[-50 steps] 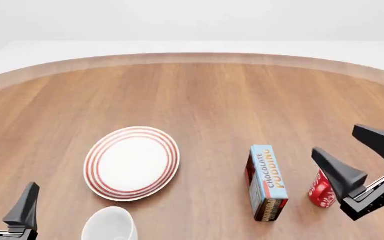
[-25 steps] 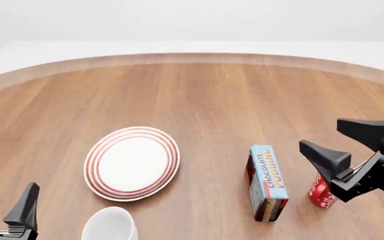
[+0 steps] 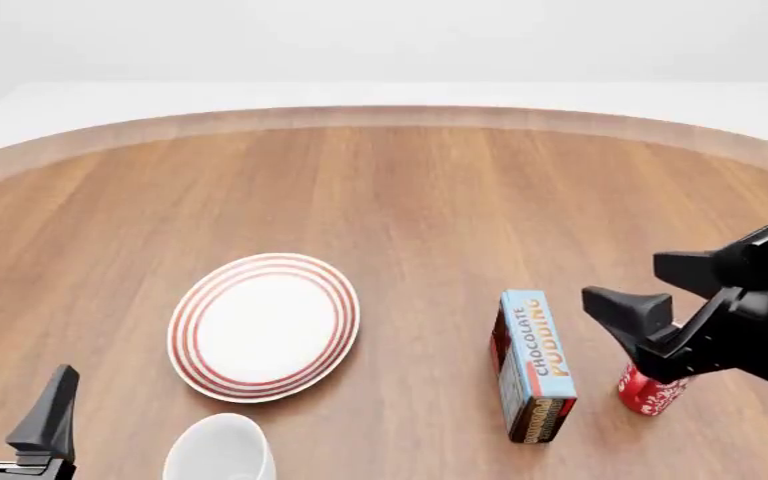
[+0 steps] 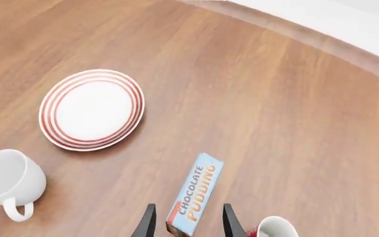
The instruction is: Pick up the white mug and put it on the plate, and put the chocolate pudding to the right of the plate.
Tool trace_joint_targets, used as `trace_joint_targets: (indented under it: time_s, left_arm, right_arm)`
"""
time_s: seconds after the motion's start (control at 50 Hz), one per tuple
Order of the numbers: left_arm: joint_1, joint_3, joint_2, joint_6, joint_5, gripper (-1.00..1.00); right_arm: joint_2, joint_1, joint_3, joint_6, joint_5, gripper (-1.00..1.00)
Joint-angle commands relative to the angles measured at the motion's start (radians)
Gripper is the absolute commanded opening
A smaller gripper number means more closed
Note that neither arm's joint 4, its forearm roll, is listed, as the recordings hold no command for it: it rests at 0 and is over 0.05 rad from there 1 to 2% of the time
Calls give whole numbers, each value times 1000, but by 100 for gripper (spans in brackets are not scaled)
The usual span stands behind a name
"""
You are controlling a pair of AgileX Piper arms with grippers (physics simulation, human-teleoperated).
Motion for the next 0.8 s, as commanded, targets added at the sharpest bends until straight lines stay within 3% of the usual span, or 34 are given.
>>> trace_joint_targets:
  time_s: [0.02,0.3,0.62,0.8]
  left_arm:
    - [0,0,0,0,0,100]
    - [0,0,0,0,0,100]
    - [0,0,0,0,0,100]
    - [0,0,0,0,0,100]
  right_arm:
    - [46,-5,-36,47,53,100]
    - [107,-13,-103,140,100,100]
    - [212,-30,-166,134,100,100]
    - [246,-34,-166,160,83,100]
